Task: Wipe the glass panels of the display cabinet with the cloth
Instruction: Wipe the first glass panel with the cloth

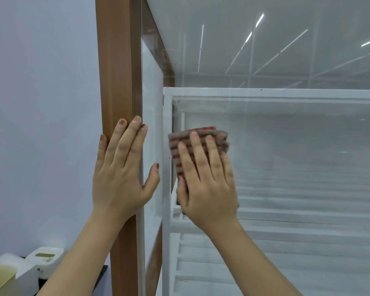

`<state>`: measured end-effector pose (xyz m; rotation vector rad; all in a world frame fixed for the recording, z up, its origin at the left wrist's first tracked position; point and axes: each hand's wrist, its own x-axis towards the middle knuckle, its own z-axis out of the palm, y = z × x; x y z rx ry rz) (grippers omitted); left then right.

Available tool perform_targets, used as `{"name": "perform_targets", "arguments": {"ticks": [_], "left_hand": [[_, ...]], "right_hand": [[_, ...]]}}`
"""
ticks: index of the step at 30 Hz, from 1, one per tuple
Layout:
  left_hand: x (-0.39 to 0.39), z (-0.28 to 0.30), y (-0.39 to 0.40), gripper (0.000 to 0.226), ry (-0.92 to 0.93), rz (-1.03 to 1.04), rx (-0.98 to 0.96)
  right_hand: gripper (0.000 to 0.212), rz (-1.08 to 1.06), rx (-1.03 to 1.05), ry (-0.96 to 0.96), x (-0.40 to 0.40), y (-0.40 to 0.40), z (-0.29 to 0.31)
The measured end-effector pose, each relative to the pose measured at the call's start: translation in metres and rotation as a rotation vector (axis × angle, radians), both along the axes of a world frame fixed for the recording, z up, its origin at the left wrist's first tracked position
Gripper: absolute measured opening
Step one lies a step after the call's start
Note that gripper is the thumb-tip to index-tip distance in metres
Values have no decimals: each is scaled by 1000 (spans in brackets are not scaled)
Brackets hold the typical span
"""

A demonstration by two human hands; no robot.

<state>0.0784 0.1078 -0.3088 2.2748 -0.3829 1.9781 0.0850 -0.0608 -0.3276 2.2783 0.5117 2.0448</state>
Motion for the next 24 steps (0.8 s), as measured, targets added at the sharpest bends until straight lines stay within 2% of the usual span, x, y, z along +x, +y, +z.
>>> {"name": "perform_targets", "arguments": {"ticks": [3,7,13,16,18,24], "left_hand": [[0,0,1,65,-1,0,2],[1,-1,1,66,18,8,-3],[-3,0,-5,70,49,38,-38],[-11,1,-26,75,65,57,-94],[-13,3,-49,76,65,39,-55],[1,9,-106,73,114,-45,27]], "right_hand": [[54,16,-32,-8,3,-1,21],[53,22,92,-27,1,-27,41],[52,-14,188,-61,-3,-65,15],[51,-15,194,-57,-4,-67,-2],[51,-10,173,-57,-4,-68,-4],[53,-9,140,-52,-5,-95,27]]}}
